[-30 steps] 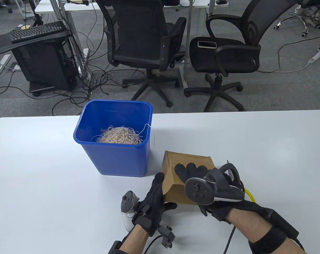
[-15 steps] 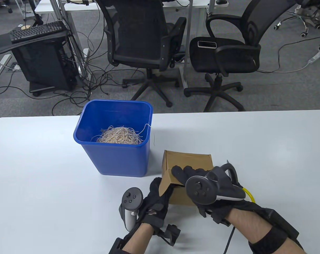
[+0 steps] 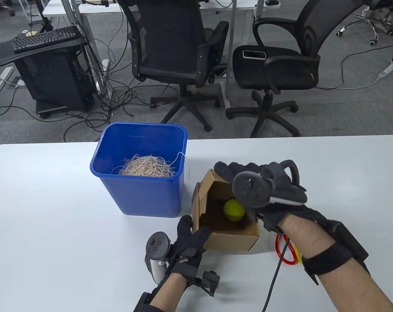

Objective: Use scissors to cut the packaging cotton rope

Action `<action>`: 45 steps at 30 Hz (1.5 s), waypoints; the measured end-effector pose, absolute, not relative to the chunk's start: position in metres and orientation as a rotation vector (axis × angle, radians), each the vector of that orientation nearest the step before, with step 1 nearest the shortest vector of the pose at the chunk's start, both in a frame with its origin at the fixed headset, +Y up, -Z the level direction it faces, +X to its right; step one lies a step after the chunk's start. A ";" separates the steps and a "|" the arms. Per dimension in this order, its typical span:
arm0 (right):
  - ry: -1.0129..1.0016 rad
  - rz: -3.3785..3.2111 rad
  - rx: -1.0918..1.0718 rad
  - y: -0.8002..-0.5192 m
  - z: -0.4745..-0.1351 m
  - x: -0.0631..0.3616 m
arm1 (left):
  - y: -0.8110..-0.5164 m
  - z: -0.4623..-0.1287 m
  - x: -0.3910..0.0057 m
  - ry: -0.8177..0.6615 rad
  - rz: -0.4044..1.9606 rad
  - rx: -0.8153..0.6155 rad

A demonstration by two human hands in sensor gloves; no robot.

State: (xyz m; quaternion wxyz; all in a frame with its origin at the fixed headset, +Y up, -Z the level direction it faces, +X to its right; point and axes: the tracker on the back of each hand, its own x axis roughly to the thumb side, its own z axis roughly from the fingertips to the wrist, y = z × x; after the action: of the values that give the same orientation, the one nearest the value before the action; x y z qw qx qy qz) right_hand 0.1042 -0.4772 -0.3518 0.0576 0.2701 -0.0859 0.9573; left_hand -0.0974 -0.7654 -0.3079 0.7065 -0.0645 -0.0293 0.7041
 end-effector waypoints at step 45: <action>0.457 3.170 1.150 -0.643 -0.368 0.064 | -0.762 -0.314 -0.103 -0.197 1.731 -0.095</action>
State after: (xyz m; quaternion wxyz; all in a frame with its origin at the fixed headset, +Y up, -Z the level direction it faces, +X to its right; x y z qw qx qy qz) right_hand 0.0639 -0.6431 -0.3679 -0.1305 0.3350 0.1332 0.9236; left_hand -0.1035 -0.7623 -0.3139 0.6431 -0.0416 -0.0866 0.7598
